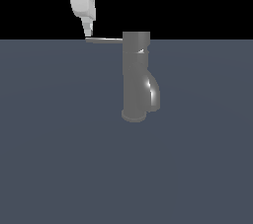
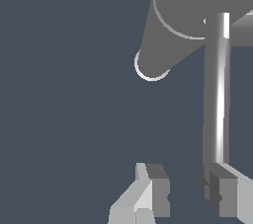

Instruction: Turn on the faucet by rotating a designated handle.

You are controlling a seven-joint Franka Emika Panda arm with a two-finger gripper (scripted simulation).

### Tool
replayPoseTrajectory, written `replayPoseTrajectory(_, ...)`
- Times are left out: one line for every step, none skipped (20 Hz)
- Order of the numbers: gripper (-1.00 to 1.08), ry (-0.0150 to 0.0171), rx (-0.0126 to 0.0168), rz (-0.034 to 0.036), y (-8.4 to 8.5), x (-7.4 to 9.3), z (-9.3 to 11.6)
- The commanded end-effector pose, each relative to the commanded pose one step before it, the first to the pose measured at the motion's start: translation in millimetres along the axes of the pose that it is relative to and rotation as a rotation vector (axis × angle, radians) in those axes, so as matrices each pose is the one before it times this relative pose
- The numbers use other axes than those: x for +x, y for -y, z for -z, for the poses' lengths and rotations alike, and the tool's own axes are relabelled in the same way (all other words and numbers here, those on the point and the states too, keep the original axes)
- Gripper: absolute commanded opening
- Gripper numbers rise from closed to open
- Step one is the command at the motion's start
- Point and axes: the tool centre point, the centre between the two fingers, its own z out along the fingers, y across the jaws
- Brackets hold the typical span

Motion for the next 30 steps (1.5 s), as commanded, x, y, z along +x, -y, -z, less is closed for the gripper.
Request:
replayPoseTrajectory(-1.00,-0.00035,-0.02578,-0.03408,1.15,14.14,-18.44)
replayPoseTrajectory(-1.00,0.00004,-0.00002,-0.00355,0.78,0.46,-0.43)
replayPoseTrajectory(-1.00,0.00003,-0.00001,-0.00218,0.47,0.31,-0.26)
replayPoseTrajectory(-1.00,0.00001,0.00000,-0.00069,0.15,0.08,-0.09)
replayPoseTrajectory(-1.00,0.00000,0.00000,0.00000,0.00,0.00,0.00)
replayPoseTrajectory(-1.00,0.00000,0.00000,0.00000,0.00,0.00,0.00)
replayPoseTrajectory(-1.00,0.00000,0.00000,0.00000,0.00,0.00,0.00)
replayPoseTrajectory(-1.00,0.00006,-0.00040,0.00028,-0.24,0.27,-0.03)
replayPoseTrajectory(-1.00,0.00000,0.00000,0.00000,-2.61,0.13,-0.02)
replayPoseTrajectory(-1.00,0.00000,0.00000,0.00000,-2.62,0.13,-0.02)
replayPoseTrajectory(-1.00,0.00005,0.00004,-0.00048,-2.62,0.45,0.01)
replayPoseTrajectory(-1.00,0.00000,0.00000,0.00000,-2.64,0.14,-0.02)
replayPoseTrajectory(-1.00,0.00000,0.00000,0.00000,-2.66,0.14,-0.02)
replayPoseTrajectory(-1.00,0.00000,0.00000,0.00000,-2.67,0.14,-0.02)
replayPoseTrajectory(-1.00,0.00000,0.00000,0.00000,-2.68,0.14,-0.02)
replayPoseTrajectory(-1.00,0.00006,0.00007,-0.00048,-2.68,0.45,0.03)
replayPoseTrajectory(-1.00,0.00000,0.00000,0.00000,-2.70,0.14,-0.02)
replayPoseTrajectory(-1.00,0.00000,0.00000,0.00000,-2.71,0.14,-0.02)
replayPoseTrajectory(-1.00,0.00000,0.00000,0.00000,-2.72,0.14,-0.02)
replayPoseTrajectory(-1.00,0.00007,0.00007,-0.00048,-2.73,0.45,0.03)
replayPoseTrajectory(-1.00,0.00000,0.00000,0.00000,-2.74,0.14,-0.02)
replayPoseTrajectory(-1.00,0.00000,0.00000,0.00000,-2.75,0.15,-0.01)
replayPoseTrajectory(-1.00,0.00000,0.00000,0.00000,-2.76,0.15,-0.01)
replayPoseTrajectory(-1.00,0.00009,0.00007,-0.00047,-2.77,0.45,0.03)
replayPoseTrajectory(-1.00,0.00000,0.00000,0.00000,-2.78,0.15,-0.01)
replayPoseTrajectory(-1.00,0.00000,0.00000,0.00000,-2.79,0.15,-0.01)
replayPoseTrajectory(-1.00,0.00000,0.00000,0.00000,-2.80,0.15,-0.01)
replayPoseTrajectory(-1.00,0.00010,0.00008,-0.00047,-2.81,0.45,0.04)
replayPoseTrajectory(-1.00,0.00000,0.00000,0.00000,-2.82,0.15,-0.01)
replayPoseTrajectory(-1.00,0.00000,0.00000,0.00000,-2.83,0.15,-0.01)
